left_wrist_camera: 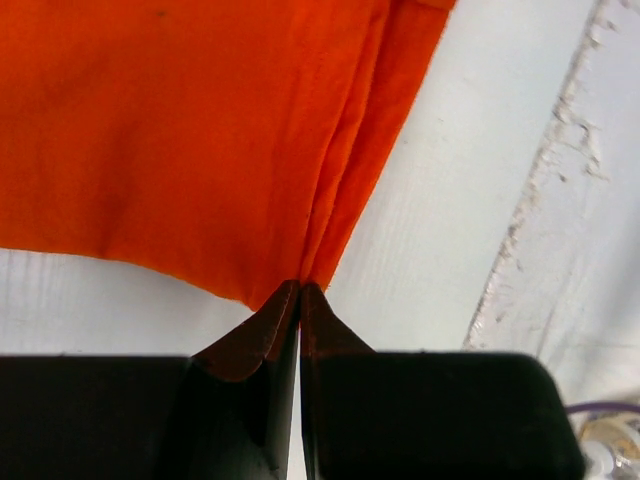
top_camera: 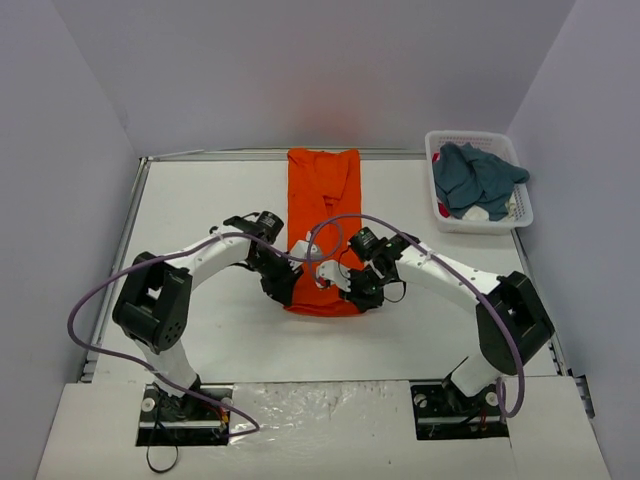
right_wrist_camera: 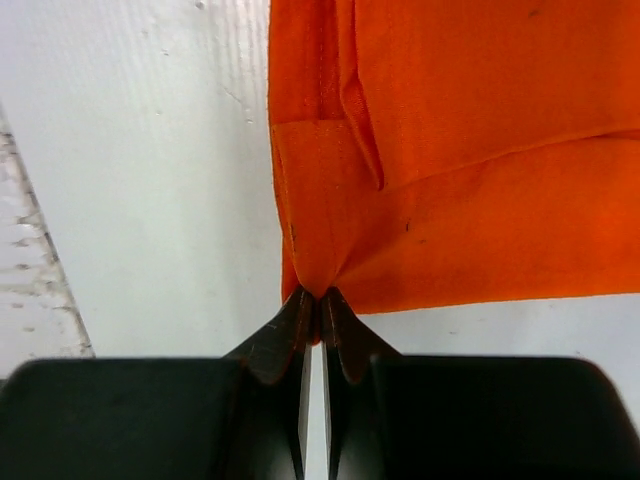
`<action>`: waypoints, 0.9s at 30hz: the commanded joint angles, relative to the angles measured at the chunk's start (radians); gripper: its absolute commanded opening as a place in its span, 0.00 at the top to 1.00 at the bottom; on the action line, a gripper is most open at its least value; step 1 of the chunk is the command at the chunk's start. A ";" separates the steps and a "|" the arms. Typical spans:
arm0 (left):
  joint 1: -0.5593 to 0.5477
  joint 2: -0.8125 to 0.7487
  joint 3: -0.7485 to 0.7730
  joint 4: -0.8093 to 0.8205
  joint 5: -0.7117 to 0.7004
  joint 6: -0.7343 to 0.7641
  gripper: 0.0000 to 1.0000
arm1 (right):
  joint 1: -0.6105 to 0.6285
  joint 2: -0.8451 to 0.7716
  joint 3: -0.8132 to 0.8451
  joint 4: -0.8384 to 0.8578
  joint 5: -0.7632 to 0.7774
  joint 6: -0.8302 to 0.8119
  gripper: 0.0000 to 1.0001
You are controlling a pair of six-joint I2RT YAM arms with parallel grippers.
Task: Fold and stack the t-shirts
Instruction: Grab the bottom of the folded rectangular tshirt with both arms, then fold the folded rectangular tshirt in 1/3 of the way
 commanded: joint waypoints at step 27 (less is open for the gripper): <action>0.004 -0.149 0.196 -0.345 0.065 0.193 0.98 | -0.087 -0.054 0.268 -0.376 -0.214 -0.155 1.00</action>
